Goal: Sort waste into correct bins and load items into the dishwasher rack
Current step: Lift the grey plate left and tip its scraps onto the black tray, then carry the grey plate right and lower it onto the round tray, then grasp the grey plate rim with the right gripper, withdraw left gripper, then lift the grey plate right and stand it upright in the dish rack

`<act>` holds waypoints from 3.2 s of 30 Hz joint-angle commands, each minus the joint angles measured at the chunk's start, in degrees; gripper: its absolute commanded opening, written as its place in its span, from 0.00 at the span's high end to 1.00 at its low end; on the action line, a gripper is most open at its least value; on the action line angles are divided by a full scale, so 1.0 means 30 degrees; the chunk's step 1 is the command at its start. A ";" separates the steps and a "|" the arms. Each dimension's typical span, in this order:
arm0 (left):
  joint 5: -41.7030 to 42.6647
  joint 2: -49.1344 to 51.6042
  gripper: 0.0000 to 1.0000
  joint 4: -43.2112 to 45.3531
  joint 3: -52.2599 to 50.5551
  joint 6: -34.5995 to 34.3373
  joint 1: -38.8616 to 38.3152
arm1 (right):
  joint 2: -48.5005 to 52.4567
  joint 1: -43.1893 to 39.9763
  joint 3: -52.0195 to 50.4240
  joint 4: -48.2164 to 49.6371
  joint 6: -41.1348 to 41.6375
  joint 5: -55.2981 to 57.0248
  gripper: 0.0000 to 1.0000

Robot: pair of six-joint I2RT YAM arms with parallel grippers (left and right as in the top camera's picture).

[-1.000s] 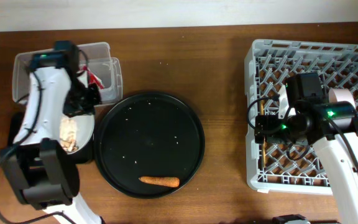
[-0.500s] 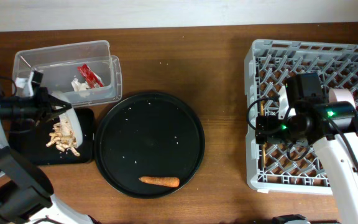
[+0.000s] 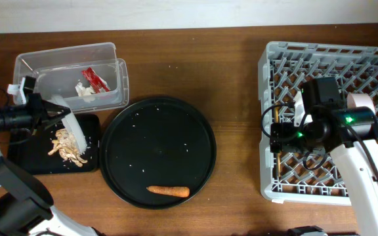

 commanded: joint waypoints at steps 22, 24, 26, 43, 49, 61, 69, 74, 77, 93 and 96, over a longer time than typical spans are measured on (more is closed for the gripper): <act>0.1341 -0.0765 1.00 -0.2718 0.0197 0.2098 -0.0095 | 0.0102 -0.0087 0.0240 -0.0051 0.0058 0.0109 0.10; 0.1370 -0.1188 1.00 -0.3468 0.0197 0.2324 -0.1668 | 0.0102 -0.0087 0.0240 -0.0051 0.0058 0.0109 0.10; 0.1421 -0.1785 1.00 -0.3395 0.0197 0.2317 -0.3818 | 0.0102 -0.0087 0.0240 -0.0051 0.0058 0.0109 0.10; -1.5963 0.2076 1.00 0.4415 0.0146 -1.0156 -2.4159 | 0.0102 -0.0087 0.0240 -0.0066 0.0051 0.0117 0.10; -1.5956 0.2681 0.82 0.4393 0.0321 -1.0134 -2.4363 | 0.0102 -0.0087 0.0240 -0.0058 0.0051 0.0117 0.10; -1.6291 -0.4925 0.26 0.0903 0.2404 -0.9581 -1.4316 | 0.0102 0.1362 0.0284 0.4102 -0.1377 -0.5129 0.09; -1.4812 -0.5603 0.01 -0.0051 0.2397 -0.9573 -0.9173 | 0.4597 0.8182 0.0277 0.8590 0.1406 -0.2900 0.12; -1.4819 -0.5603 0.01 -0.0036 0.2397 -0.9566 -0.9173 | 0.9785 0.9639 0.0277 0.9624 0.3322 -0.3905 0.21; -1.4812 -0.5603 0.01 -0.0036 0.2397 -0.9573 -0.9173 | 1.1635 0.9683 0.0277 1.0185 0.4357 -0.3905 0.28; -1.4804 -0.5603 0.01 -0.0051 0.2397 -0.9573 -0.9173 | 1.3573 0.8437 0.0277 1.0965 0.8947 -0.2208 0.96; -1.4812 -0.5603 0.01 -0.0044 0.2397 -0.9566 -0.9173 | 1.3515 0.7679 0.0284 1.0775 0.8939 -0.1821 0.96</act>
